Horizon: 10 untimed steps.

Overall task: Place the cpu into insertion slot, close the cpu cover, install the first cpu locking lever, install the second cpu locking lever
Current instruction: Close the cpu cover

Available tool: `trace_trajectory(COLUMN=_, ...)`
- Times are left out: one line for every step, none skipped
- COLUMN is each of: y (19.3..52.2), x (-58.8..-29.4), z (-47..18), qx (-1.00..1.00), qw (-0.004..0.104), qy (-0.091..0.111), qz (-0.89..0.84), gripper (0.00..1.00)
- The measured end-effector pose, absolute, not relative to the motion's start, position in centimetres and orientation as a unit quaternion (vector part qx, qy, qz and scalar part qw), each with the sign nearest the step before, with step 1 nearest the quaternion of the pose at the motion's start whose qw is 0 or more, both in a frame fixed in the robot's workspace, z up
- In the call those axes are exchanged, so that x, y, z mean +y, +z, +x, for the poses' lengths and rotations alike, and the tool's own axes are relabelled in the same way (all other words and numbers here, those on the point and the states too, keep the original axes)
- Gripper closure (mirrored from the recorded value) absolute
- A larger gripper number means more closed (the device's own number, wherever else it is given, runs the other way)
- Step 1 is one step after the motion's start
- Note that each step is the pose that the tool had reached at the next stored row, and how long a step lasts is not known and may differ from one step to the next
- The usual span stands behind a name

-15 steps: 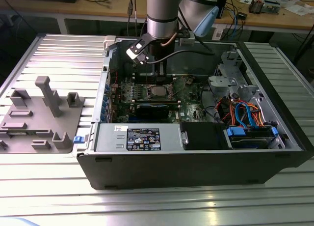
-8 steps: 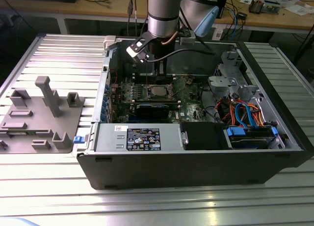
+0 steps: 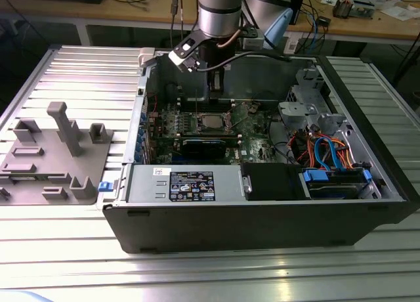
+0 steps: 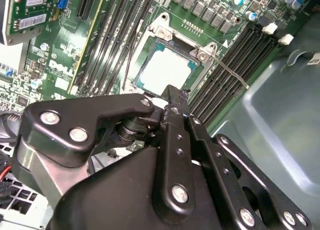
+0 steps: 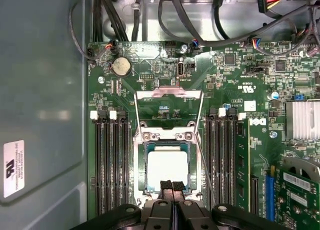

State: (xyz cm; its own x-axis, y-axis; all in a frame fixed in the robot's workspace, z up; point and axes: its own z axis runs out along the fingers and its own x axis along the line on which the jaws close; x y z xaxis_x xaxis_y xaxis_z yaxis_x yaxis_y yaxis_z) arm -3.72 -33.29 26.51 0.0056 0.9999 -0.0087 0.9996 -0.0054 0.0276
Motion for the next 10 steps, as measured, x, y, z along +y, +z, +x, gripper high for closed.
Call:
trace_trajectory(y=26.60, x=-33.29, z=-3.72, qx=0.705, qw=0.013, qy=0.007, qz=0.709, gripper=0.89)
trace_trajectory(y=26.60, x=-33.29, z=-3.72, qx=0.705, qw=0.013, qy=0.007, qz=0.709, gripper=0.89)
trace_trajectory(y=26.61, x=-33.29, z=-3.72, qx=0.705, qw=0.013, qy=0.007, qz=0.709, gripper=0.89)
trace_trajectory(y=26.62, x=-33.29, z=-3.60, qx=0.705, qw=0.013, qy=0.007, qz=0.709, gripper=0.89)
trace_trajectory(y=26.62, x=-33.30, z=-3.48, qx=0.705, qw=0.013, qy=0.007, qz=0.709, gripper=0.89)
trace_trajectory(y=26.62, x=-33.29, z=-3.35, qx=0.705, qw=0.013, qy=0.007, qz=0.709, gripper=0.89)
trace_trajectory(y=26.61, x=-33.29, z=-3.21, qx=0.705, qw=0.013, qy=0.007, qz=0.709, gripper=0.89)
trace_trajectory(y=26.61, x=-33.29, z=-3.13, qx=0.705, qw=0.013, qy=0.007, qz=0.709, gripper=0.89)
trace_trajectory(y=26.63, x=-33.29, z=-3.13, qx=0.705, qw=0.013, qy=0.007, qz=0.709, gripper=0.89)
trace_trajectory(y=26.73, x=-33.28, z=-3.13, qx=0.705, qw=0.013, qy=0.006, qz=0.709, gripper=0.89)
